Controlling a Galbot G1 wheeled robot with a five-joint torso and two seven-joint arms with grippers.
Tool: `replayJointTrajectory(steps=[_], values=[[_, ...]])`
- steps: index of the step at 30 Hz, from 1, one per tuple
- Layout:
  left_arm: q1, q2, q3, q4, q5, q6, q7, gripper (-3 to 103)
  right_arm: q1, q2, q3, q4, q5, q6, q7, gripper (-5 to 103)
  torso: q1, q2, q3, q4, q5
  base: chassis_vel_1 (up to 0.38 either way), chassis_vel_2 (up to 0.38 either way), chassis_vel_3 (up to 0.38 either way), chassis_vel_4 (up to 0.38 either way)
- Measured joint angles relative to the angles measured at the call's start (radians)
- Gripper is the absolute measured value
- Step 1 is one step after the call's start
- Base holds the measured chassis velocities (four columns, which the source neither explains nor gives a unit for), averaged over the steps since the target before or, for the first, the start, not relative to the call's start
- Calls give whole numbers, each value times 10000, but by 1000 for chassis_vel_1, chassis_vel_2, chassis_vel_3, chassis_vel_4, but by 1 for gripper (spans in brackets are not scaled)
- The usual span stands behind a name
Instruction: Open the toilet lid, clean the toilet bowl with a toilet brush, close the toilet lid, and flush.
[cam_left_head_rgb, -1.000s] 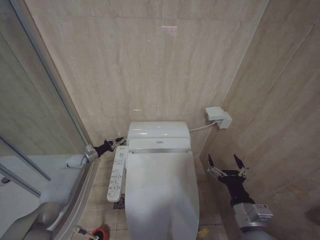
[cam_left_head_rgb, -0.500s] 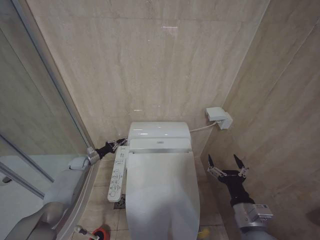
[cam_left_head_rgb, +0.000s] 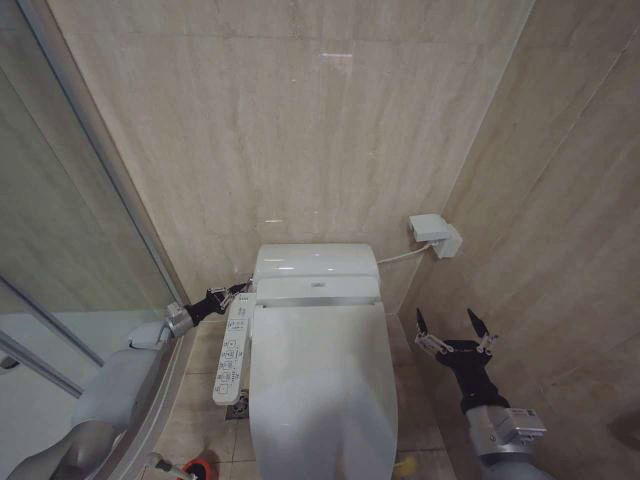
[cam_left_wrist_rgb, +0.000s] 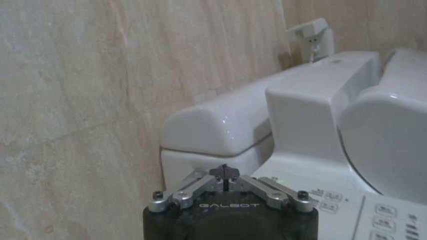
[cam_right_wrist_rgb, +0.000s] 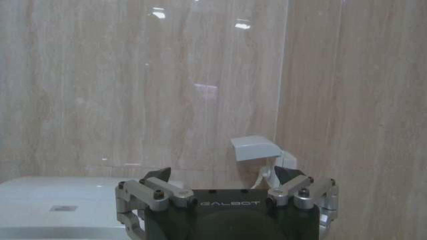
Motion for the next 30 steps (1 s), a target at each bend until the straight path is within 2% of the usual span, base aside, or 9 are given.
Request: replayJointTrajectory(steps=[4,5,7,8,9,13,15,21,30], values=[[9,348,78,-60,-53,99,22,0,-2,6,0,0,-1,3,6,100,3,-4,6,12,9,0,0,0,0],[11,418,85,-65,-68,119,25,0,-2,-10,0,-4,0,-4,-1,100,7,-7,10,35,-21,0,0,0,0],[4,483,86,-94,-90,120,22,0,2,-2,4,0,-3,6,3,100,11,-8,10,24,-22,0,0,0,0],[-38,611,66,-222,-149,116,-4,0,1,0,0,-1,0,2,0,100,7,-7,4,16,1,0,0,0,0],[-48,669,41,-303,-168,111,-39,0,2,0,-1,-2,0,2,-1,100,6,-7,3,24,13,0,0,0,0],[-5,800,-20,-674,-237,108,-209,0,0,0,-1,-2,0,2,0,100,5,-6,2,7,-3,0,0,0,0],[75,896,-22,-925,-321,129,-289,0,0,0,0,-2,0,2,0,100,3,-4,0,7,11,0,0,0,0],[186,923,15,-990,-349,114,-322,0,0,-1,0,-2,0,1,1,100,2,-3,0,12,5,0,0,0,0],[-18,720,285,-432,-347,-142,-286,0,0,0,0,-1,0,0,0,100,2,-2,0,12,5,0,0,0,0]])
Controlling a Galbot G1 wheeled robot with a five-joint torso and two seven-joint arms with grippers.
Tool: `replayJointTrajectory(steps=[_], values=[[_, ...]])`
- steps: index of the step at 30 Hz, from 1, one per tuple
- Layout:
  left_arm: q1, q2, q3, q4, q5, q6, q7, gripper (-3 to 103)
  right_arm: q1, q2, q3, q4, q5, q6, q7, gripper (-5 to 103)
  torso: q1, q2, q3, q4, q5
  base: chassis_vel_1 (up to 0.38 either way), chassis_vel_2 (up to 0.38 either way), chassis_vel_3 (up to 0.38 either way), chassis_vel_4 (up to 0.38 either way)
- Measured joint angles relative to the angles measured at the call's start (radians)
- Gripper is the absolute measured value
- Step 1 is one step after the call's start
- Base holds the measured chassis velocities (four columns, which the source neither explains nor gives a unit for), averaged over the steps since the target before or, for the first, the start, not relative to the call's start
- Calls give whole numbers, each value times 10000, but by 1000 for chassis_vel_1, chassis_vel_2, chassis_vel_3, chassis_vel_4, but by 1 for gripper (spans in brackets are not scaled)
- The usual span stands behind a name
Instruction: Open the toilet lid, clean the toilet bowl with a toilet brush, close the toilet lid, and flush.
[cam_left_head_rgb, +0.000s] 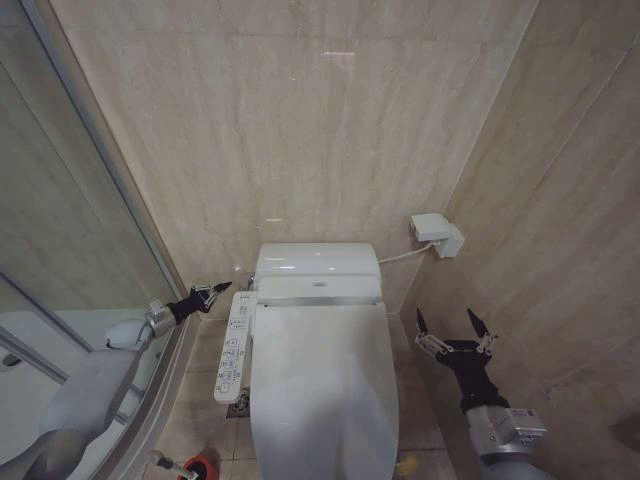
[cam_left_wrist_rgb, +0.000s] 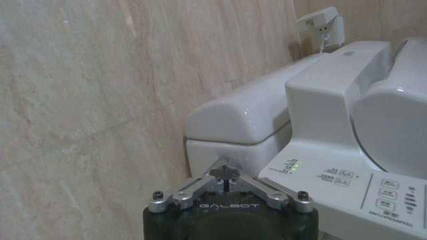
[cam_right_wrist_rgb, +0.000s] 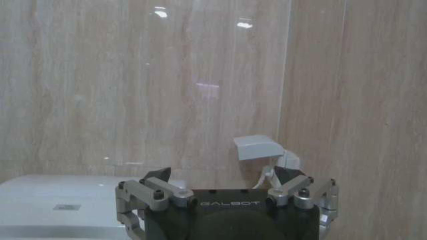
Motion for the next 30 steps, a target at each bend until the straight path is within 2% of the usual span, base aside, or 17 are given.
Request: replayJointTrajectory(steps=[13,29,30], values=[[-630,-644,163,1200,40,-323,278,0,0,0,0,0,0,0,0,100,0,1,0,0,1,0,0,0,0],[-1167,-1176,208,2239,39,-364,506,0,0,0,0,0,0,0,0,100,0,1,-1,0,2,0,0,0,0],[-1179,-1233,190,2284,35,-355,501,0,0,0,0,0,0,0,0,100,0,2,-1,6,4,0,0,0,0]])
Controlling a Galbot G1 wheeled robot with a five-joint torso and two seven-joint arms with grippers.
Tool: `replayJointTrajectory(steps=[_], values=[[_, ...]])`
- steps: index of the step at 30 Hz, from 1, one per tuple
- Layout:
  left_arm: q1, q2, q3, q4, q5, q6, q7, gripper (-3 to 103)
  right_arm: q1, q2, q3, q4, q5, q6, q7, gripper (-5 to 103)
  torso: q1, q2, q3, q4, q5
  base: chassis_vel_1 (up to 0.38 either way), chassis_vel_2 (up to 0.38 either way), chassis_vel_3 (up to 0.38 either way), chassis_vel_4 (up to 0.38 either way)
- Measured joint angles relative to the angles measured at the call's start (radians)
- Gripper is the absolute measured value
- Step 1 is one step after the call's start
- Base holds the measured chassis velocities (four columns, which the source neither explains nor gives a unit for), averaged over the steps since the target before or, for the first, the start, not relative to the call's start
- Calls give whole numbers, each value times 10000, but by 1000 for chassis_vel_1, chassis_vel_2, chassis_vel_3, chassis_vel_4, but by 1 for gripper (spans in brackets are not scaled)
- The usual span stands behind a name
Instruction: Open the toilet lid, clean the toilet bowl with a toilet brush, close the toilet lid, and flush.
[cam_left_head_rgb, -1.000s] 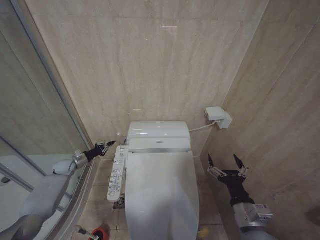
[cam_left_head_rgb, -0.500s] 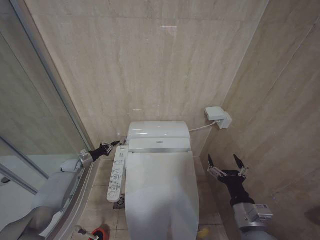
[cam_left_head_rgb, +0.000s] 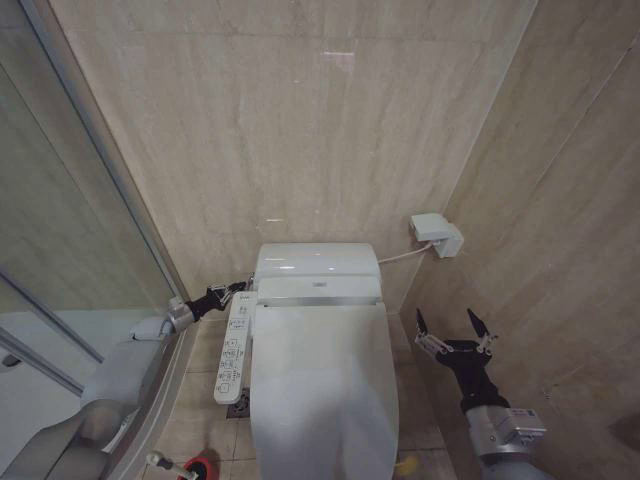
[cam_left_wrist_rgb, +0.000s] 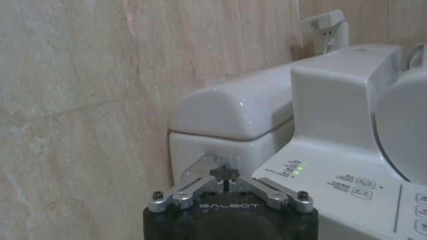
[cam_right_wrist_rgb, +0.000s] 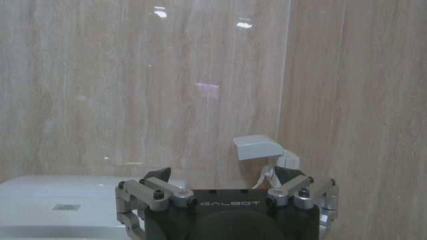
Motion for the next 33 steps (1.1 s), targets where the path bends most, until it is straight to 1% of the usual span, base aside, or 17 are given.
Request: replayJointTrajectory(steps=[7,14,24,33], values=[[27,-84,-39,166,10,17,-6,0,0,0,0,0,0,0,1,100,-1,1,-1,-4,1,0,0,0,0],[90,-23,-67,343,74,71,-1,0,0,0,0,1,0,0,0,100,0,0,2,-10,-8,0,0,0,0],[-25,20,-134,446,59,65,-13,0,0,0,0,0,0,0,0,100,0,0,2,-9,-5,0,0,0,0],[-146,-81,-138,604,66,58,-6,0,0,0,0,1,0,0,0,100,0,0,1,-6,-3,0,0,0,0]])
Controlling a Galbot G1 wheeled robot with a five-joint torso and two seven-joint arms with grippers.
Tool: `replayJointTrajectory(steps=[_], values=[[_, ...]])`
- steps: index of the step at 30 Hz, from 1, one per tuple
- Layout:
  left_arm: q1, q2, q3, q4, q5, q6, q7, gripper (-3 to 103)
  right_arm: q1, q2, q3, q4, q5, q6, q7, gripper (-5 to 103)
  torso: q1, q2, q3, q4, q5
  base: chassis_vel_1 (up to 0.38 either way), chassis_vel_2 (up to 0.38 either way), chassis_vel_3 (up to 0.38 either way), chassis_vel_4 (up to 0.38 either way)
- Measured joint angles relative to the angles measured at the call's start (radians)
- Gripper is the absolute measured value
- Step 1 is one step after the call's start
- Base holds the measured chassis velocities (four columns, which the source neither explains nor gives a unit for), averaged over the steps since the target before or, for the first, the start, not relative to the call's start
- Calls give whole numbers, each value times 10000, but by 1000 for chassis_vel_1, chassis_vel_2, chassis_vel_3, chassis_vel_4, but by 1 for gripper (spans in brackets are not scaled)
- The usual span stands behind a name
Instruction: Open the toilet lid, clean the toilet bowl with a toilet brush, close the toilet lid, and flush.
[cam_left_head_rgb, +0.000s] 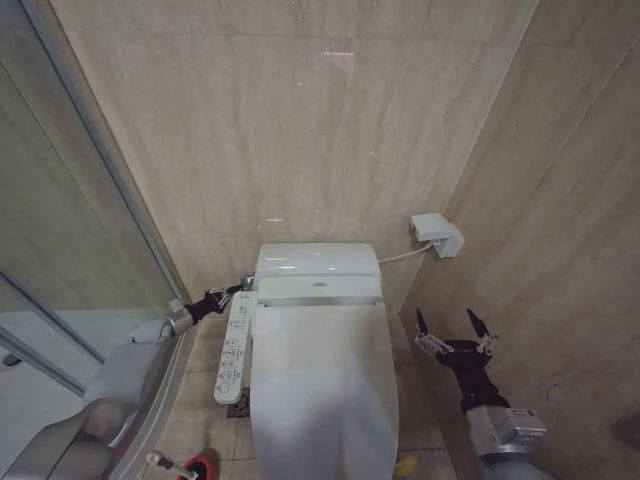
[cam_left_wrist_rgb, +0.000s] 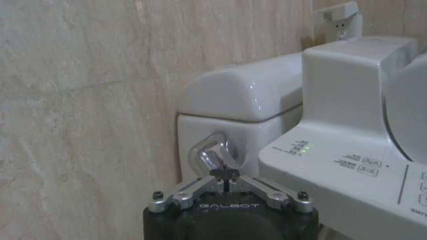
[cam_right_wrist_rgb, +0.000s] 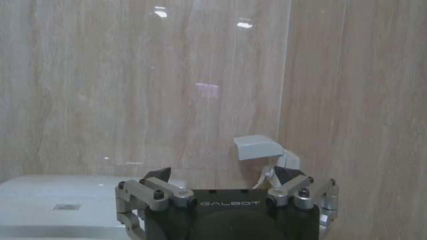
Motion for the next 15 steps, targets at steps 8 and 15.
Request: replayJointTrajectory(steps=[8,15], values=[[-11,-85,-30,29,52,0,2,0,0,0,0,0,0,0,0,100,0,0,-1,-1,0,0,0,0,0],[76,-81,-113,29,134,2,7,0,0,0,0,0,0,0,0,100,0,-2,-1,0,0,0,0,0,0]])
